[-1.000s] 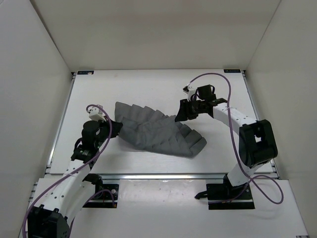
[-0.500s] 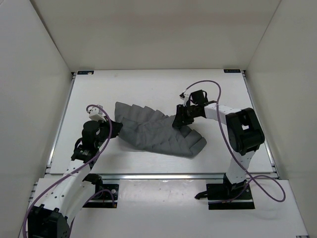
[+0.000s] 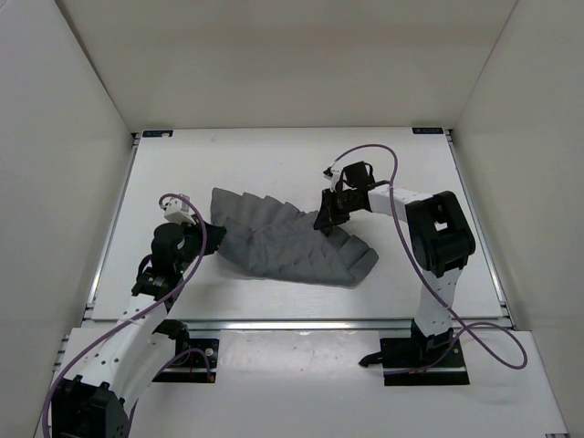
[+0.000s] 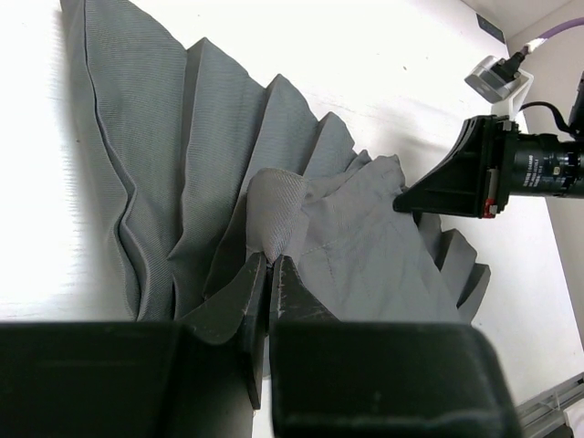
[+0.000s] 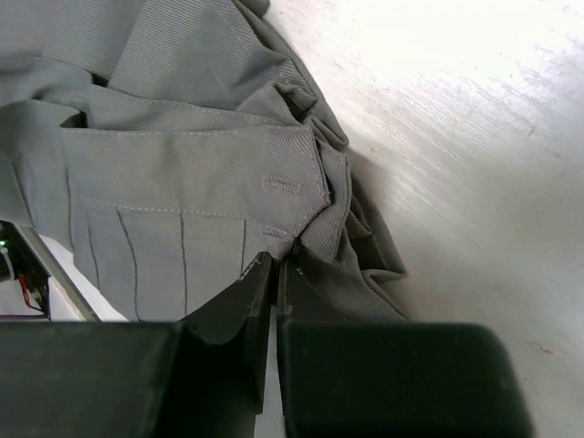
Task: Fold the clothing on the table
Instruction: Fold the skirt
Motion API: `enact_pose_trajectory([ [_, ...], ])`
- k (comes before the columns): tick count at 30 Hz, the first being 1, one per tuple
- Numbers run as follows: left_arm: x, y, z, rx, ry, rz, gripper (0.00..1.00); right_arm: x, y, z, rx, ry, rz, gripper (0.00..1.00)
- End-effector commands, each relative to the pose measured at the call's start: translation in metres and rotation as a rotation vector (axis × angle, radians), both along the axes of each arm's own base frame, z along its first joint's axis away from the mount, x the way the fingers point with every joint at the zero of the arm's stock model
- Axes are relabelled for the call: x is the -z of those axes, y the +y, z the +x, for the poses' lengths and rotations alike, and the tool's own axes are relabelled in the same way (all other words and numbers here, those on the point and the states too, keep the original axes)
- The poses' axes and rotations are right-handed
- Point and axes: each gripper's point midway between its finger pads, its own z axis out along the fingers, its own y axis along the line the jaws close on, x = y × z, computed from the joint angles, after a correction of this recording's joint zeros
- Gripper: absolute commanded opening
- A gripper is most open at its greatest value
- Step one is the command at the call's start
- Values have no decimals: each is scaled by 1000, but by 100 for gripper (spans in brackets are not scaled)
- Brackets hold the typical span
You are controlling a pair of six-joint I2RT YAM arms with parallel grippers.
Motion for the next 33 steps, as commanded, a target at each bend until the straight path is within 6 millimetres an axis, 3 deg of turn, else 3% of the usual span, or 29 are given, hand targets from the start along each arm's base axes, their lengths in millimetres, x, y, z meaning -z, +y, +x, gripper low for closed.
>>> enact_pose_trajectory([
  [1,-3,7,2,-29,-19,1,0,-38,10,11,-34,-91,53,1],
  [5,-29,17,25,-68,-60,16,0,-92,0,44,3,-278,80,0],
  [6,-51,20,38,-90,-125,14,0,-121,-4,64,9,-351,102,0],
  [7,-62,23,50,-107,-141,19,0,-129,-3,70,-2,-366,99,0],
  [9,-95,32,76,-150,-224,32,0,-194,-6,111,-14,-533,92,0],
  [10,-118,36,91,-156,-261,41,0,-189,-10,118,-22,-512,44,0],
  [11,-132,41,98,-161,-282,51,0,-231,-10,140,-14,-616,40,1],
  [12,-159,40,107,-145,-315,65,0,-275,-11,142,-2,-684,41,0],
  [13,-187,42,109,-153,-370,76,0,-280,-13,143,-26,-705,19,0],
  [14,-198,41,108,-158,-391,78,0,-305,-17,144,-17,-760,26,0],
  [15,-220,42,101,-162,-455,82,0,-308,-16,139,-28,-758,28,0],
  [16,-225,39,96,-151,-472,75,0,-316,-18,135,-26,-783,30,0],
  [17,-228,38,92,-146,-486,72,0,-307,-24,128,-22,-760,18,0],
  [18,-223,33,87,-124,-488,67,0,-277,-22,125,-34,-717,16,0],
  [19,-212,32,81,-124,-486,64,0,-298,-22,118,-26,-796,41,0],
  [20,-206,29,79,-117,-480,64,0,-268,-24,101,-35,-736,33,0],
  [22,-166,28,72,-114,-416,59,0,-232,-32,84,-15,-708,56,0],
  [23,-142,24,68,-97,-371,58,0,-224,-33,81,-17,-709,65,0],
  [24,-130,24,63,-94,-342,44,0,-206,-35,69,-29,-669,62,0],
  [25,-104,20,55,-81,-292,40,0,-184,-44,62,-20,-621,48,0],
  [26,-83,21,46,-97,-254,17,0,-181,-46,56,-14,-618,42,0],
  [29,-30,19,22,-95,-151,-3,0,-133,-58,15,16,-503,46,0],
  [30,-21,16,16,-84,-136,5,0,-138,-61,7,19,-523,53,0],
  [32,2,17,2,-83,-76,19,0,-115,-61,-23,24,-475,49,0],
  [33,7,15,-4,-65,-64,24,0,-120,-61,-33,20,-497,52,0],
])
